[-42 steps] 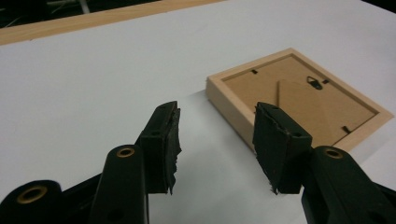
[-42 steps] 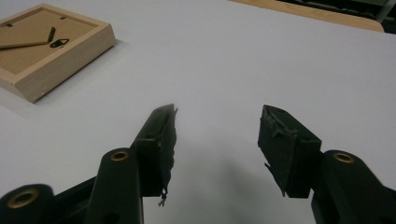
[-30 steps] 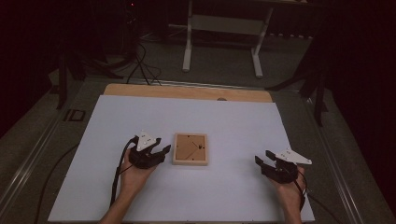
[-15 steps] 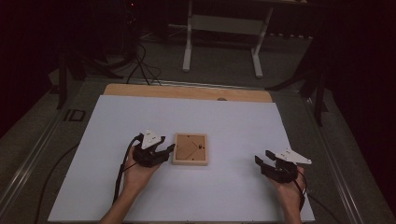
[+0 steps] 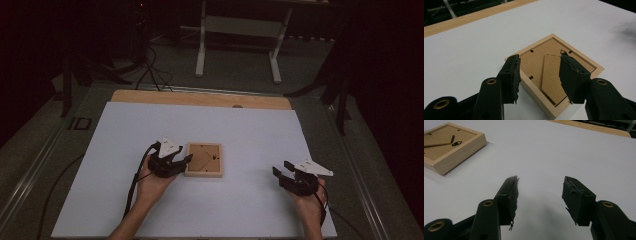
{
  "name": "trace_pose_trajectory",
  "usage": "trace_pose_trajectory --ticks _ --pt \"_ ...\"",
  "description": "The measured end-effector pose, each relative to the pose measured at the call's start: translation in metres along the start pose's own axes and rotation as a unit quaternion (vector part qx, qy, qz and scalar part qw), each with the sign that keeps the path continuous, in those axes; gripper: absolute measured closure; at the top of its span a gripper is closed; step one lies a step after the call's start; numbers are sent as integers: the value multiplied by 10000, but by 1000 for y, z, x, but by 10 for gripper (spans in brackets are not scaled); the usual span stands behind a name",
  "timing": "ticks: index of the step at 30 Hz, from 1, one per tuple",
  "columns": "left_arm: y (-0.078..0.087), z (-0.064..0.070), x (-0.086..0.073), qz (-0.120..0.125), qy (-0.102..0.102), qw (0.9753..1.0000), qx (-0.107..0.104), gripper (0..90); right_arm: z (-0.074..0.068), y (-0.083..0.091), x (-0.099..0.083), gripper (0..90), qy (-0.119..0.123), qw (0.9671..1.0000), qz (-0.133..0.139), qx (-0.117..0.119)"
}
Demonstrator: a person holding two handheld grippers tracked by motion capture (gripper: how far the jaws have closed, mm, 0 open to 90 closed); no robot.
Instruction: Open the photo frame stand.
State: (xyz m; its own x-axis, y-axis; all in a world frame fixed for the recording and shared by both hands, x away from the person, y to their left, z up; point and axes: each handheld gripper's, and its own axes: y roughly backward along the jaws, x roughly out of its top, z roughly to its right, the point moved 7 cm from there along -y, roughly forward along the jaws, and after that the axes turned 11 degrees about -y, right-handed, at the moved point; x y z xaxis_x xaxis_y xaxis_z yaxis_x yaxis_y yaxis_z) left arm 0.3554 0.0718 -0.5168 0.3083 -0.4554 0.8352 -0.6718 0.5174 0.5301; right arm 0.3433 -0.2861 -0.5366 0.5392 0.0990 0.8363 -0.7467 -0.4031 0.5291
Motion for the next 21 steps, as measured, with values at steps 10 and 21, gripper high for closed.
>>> trace_pose_trajectory --ticks 10,21 --pt "-15 7 -4 -230 -117 9996 -114 519 -1 -2 0 459 10 10000 -10 16" --pt "-25 15 -7 -401 -185 9986 -285 529 -9 -7 0 505 104 9999 -35 11"
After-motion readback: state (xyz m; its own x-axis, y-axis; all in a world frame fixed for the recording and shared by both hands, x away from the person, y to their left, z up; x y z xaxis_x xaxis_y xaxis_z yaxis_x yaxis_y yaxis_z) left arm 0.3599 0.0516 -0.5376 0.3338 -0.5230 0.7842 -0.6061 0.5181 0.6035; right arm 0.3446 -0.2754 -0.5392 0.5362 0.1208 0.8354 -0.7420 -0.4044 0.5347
